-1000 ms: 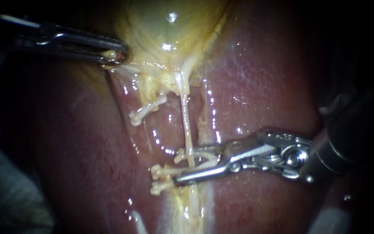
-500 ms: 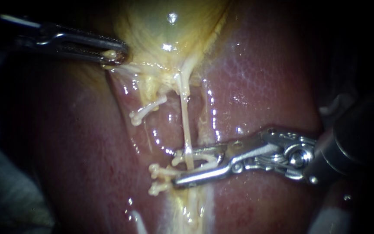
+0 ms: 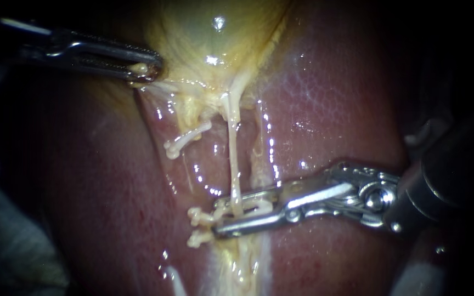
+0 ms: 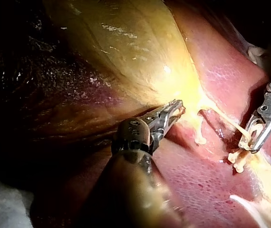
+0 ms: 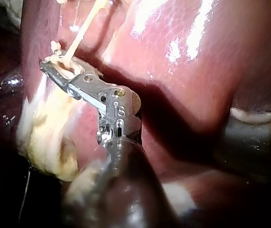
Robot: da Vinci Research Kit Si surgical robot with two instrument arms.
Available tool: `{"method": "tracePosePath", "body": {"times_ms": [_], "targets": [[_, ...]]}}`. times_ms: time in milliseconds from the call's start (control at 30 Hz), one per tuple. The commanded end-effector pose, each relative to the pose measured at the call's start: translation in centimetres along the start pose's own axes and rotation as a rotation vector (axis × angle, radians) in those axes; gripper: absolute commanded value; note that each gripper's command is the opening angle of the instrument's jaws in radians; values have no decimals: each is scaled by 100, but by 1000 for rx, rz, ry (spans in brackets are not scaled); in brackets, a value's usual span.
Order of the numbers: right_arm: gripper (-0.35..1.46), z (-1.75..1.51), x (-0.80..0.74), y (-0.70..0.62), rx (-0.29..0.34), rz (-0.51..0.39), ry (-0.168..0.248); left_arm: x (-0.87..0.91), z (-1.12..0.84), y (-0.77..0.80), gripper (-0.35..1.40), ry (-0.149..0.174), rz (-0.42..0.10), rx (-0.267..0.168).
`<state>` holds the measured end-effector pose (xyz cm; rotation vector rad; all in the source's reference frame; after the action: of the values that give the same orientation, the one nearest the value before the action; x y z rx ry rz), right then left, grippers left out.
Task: Clipping first clip right tube
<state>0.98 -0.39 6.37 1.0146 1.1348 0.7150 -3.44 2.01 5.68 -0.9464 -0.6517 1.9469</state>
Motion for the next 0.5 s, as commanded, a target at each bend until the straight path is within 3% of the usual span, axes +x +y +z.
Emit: {"method": "tracePosePath", "body": {"times_ms": [33,200,500], "targets": [[-10,-1,0,0,0,0,-1,0,0,0,-35,0,0,0],[-35,-3,-2,-2,2,5,-2,0,0,0,-35,0,0,0],[-35,-6,-5,-3,4,27,-5,0,0,0,-35,0,0,0]]}}
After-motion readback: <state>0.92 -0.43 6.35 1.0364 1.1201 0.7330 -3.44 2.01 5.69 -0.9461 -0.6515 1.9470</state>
